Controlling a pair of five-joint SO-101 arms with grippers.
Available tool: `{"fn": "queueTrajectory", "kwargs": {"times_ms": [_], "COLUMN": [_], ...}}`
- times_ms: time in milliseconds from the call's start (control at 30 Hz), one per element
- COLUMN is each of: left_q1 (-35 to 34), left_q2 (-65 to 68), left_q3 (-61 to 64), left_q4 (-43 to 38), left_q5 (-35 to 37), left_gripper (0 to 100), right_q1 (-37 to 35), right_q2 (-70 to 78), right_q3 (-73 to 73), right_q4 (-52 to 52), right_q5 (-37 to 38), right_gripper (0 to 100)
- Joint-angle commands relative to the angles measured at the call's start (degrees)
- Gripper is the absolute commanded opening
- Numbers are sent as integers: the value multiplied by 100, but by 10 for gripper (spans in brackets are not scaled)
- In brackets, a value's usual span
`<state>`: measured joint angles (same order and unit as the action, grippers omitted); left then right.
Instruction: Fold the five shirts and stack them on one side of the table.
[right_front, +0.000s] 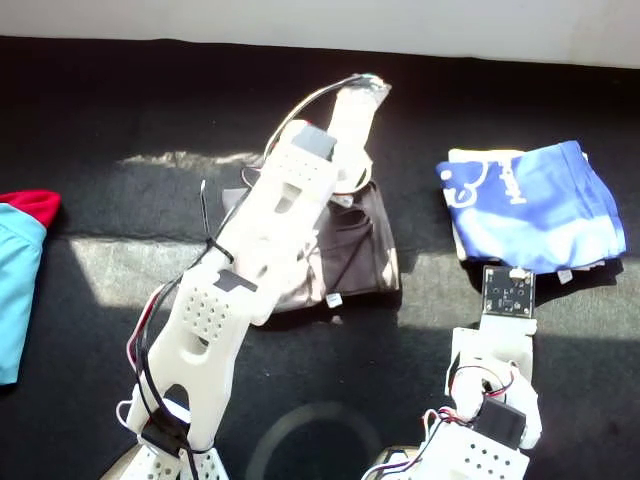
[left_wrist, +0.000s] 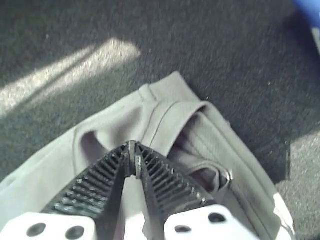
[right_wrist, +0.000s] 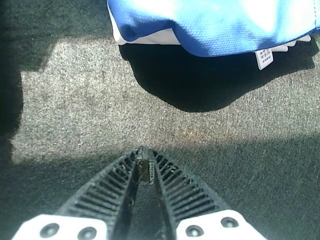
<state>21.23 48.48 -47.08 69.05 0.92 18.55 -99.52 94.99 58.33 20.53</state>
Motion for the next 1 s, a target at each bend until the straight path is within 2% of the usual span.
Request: {"fn": "queueTrajectory", "kwargs": {"times_ms": [0, 100, 233, 333, 500, 633, 733, 967], "left_q1": [84, 84, 40, -13, -22, -31, -31, 13], "left_q2": [-338, -127, 84, 75, 92, 127, 136, 136], "left_q3": [40, -40, -409, -901, -2141, -2668, -2642, -1534], "left_q4": [-835, -1222, -1231, -615, 1486, 2646, 3042, 3059], "left_q5": [-9, -9, -9, -9, -44, -44, -44, -44], "left_gripper": [9, 9, 9, 10, 10, 9, 9, 9], "right_q1": [22, 22, 22, 22, 22, -22, -101, -101], "right_q2": [-40, -40, -40, -40, -40, -40, -40, -40], "right_q3": [848, 848, 848, 848, 848, 848, 848, 848], "right_q4": [-13, -13, -13, -13, -13, -13, -13, -13], "right_q5": [9, 9, 9, 9, 9, 9, 9, 9], "right_gripper": [6, 6, 6, 6, 6, 7, 7, 7]}}
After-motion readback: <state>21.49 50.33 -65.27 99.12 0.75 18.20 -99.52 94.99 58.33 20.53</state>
